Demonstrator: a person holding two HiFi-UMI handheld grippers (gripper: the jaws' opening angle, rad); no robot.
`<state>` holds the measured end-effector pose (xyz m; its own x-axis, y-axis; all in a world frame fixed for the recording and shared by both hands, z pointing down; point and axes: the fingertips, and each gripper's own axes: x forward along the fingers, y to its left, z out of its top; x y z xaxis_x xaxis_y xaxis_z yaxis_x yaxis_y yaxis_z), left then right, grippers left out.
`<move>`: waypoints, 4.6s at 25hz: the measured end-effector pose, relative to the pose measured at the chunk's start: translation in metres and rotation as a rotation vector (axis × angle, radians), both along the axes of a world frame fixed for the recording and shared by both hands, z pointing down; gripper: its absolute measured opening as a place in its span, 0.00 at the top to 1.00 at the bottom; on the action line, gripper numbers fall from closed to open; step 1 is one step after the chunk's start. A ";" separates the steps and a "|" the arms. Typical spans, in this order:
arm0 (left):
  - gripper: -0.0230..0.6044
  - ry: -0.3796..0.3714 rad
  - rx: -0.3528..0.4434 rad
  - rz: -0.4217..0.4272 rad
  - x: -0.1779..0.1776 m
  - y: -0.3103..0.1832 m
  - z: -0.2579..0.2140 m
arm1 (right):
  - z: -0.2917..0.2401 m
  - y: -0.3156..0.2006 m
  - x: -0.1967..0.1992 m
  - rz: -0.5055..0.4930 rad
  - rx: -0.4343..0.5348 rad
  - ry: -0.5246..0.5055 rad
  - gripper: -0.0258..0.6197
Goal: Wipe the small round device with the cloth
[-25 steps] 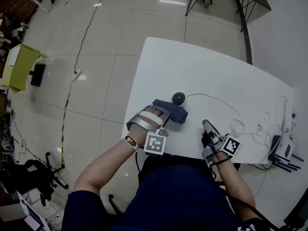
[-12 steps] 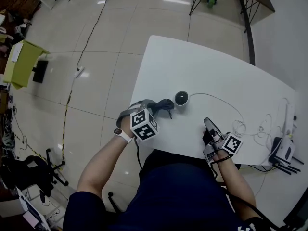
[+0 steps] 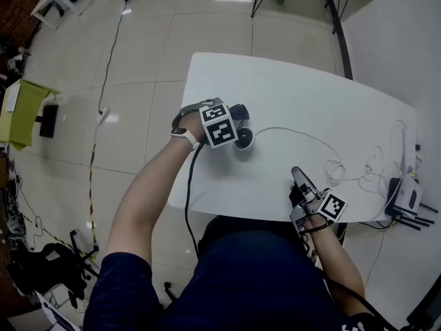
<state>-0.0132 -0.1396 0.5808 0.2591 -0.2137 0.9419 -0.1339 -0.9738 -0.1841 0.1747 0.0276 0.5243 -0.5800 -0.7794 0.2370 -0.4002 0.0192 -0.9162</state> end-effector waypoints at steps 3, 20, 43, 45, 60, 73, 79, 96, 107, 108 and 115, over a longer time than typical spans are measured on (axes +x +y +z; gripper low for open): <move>0.86 -0.057 -0.092 0.051 0.006 0.014 0.017 | 0.003 0.010 0.026 0.071 -0.008 0.001 0.88; 0.87 0.323 -0.750 -0.637 0.007 0.130 0.019 | 0.028 -0.001 0.021 0.018 -0.034 -0.030 0.90; 0.87 1.148 -1.135 -0.519 0.093 0.180 -0.110 | -0.032 0.004 -0.047 -0.475 0.153 -0.250 0.49; 0.87 1.209 -1.169 -0.473 0.093 0.181 -0.127 | -0.045 0.013 -0.065 -0.574 0.201 -0.282 0.46; 0.71 1.294 -0.980 -0.716 0.066 0.167 -0.093 | -0.029 -0.014 -0.075 -0.652 0.172 -0.081 0.84; 0.79 1.115 -0.522 -0.909 0.008 0.183 -0.070 | 0.066 -0.132 -0.075 -1.334 0.154 1.095 0.84; 0.80 1.118 -0.507 -0.952 -0.023 0.196 -0.067 | 0.070 -0.112 -0.083 -1.314 0.082 1.016 0.84; 0.83 1.169 -0.517 -0.972 -0.032 0.192 -0.077 | 0.074 -0.014 -0.143 -0.711 -0.328 0.329 0.84; 0.84 1.160 -0.517 -1.030 -0.052 0.205 -0.066 | 0.072 0.009 -0.152 -1.039 -0.230 0.534 0.84; 0.84 1.159 -0.522 -1.023 -0.048 0.204 -0.066 | 0.074 0.011 -0.138 -1.072 -0.229 0.566 0.84; 0.85 1.159 -0.513 -0.988 -0.018 0.191 -0.073 | 0.050 -0.063 -0.032 -1.182 -0.065 0.879 0.84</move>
<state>-0.0308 0.0517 0.5080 0.8080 -0.4606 0.3675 -0.5457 -0.3494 0.7617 0.1423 -0.0359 0.5746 -0.5121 0.0591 0.8569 -0.5972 0.6926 -0.4046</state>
